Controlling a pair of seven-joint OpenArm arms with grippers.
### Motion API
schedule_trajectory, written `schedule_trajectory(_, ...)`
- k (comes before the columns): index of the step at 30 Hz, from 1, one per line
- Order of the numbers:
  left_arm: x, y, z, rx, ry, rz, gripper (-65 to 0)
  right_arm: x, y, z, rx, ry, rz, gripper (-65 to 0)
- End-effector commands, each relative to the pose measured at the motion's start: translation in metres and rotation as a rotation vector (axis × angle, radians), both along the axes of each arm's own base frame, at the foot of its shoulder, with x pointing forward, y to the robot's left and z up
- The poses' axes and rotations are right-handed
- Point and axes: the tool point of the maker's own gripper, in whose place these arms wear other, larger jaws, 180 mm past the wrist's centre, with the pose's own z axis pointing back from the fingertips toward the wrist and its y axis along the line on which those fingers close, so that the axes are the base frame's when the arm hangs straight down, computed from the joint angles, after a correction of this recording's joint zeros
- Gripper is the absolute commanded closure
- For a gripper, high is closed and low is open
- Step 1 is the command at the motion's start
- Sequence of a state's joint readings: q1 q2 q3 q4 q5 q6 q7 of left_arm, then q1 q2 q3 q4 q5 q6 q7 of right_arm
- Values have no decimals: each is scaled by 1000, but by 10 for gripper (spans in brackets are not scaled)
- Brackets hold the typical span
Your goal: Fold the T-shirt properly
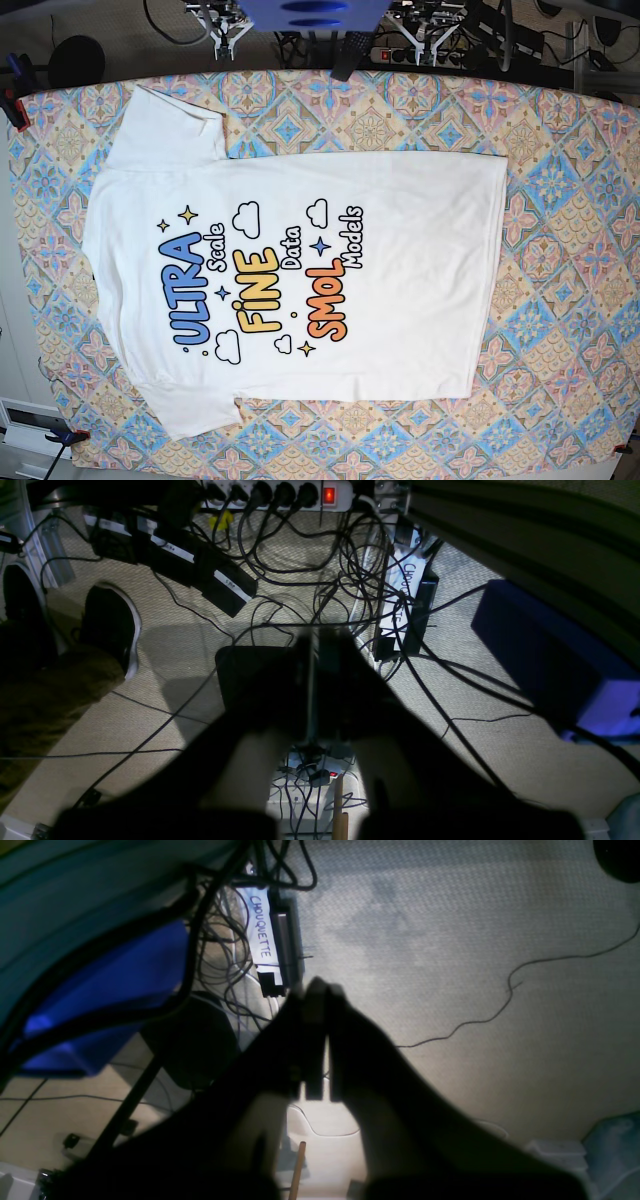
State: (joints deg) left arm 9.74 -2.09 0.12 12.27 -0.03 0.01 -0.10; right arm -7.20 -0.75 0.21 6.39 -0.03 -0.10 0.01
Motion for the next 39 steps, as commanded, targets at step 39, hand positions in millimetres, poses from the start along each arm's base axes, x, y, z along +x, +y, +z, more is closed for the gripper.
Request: schedule_trajectory(39,-104,78,42,115,29,-75,-2,-104,-60,32,-99,30,46,0)
